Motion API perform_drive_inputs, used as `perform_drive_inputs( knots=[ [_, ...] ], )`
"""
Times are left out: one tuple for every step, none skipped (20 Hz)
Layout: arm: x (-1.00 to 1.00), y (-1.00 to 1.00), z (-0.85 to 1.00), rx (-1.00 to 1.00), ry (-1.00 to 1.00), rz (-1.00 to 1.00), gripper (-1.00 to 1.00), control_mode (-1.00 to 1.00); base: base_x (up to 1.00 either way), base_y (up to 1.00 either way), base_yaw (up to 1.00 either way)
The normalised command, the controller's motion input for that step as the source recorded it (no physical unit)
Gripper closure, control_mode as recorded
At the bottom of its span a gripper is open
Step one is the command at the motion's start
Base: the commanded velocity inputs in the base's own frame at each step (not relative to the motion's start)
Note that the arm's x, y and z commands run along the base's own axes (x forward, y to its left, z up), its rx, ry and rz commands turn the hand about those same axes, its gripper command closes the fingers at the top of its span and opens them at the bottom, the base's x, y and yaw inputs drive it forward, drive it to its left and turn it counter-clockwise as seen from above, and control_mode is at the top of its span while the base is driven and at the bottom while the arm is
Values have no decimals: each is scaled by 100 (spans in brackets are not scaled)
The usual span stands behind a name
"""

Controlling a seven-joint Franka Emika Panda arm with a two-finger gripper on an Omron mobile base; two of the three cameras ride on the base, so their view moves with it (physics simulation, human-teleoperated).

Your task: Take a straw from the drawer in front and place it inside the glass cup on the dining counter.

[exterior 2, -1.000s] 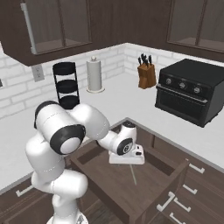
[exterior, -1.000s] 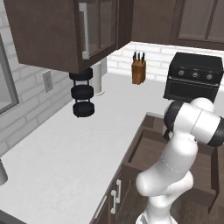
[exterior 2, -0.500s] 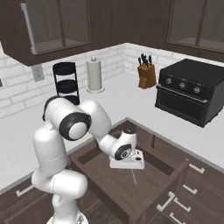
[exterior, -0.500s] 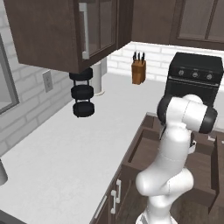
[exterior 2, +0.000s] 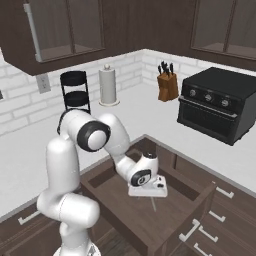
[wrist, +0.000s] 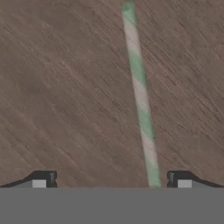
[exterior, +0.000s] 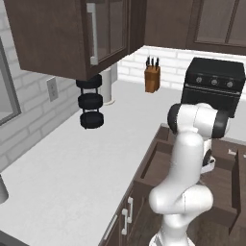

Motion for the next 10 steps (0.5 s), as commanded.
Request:
perform_drive_inputs(
  knots=[
    [12, -15, -27, 0, 0, 0, -100, -100, 0, 0, 0],
    [12, -19, -32, 0, 0, 0, -100, -100, 0, 0, 0],
    [12, -24, -31, 0, 0, 0, -100, -100, 0, 0, 0],
    [14, -20, -31, 0, 0, 0, -100, -100, 0, 0, 0],
    [12, -22, -29, 0, 0, 0, -100, -100, 0, 0, 0],
    [16, -25, -26, 0, 0, 0, -100, -100, 0, 0, 0],
    [1, -34, -15, 0, 0, 0, -100, -100, 0, 0, 0],
    [0, -22, -13, 0, 0, 0, -100, -100, 0, 0, 0],
    [3, -4, -26, 0, 0, 0, -100, -100, 0, 0, 0],
    [0, 0, -31, 0, 0, 0, -100, -100, 0, 0, 0]
  ],
)
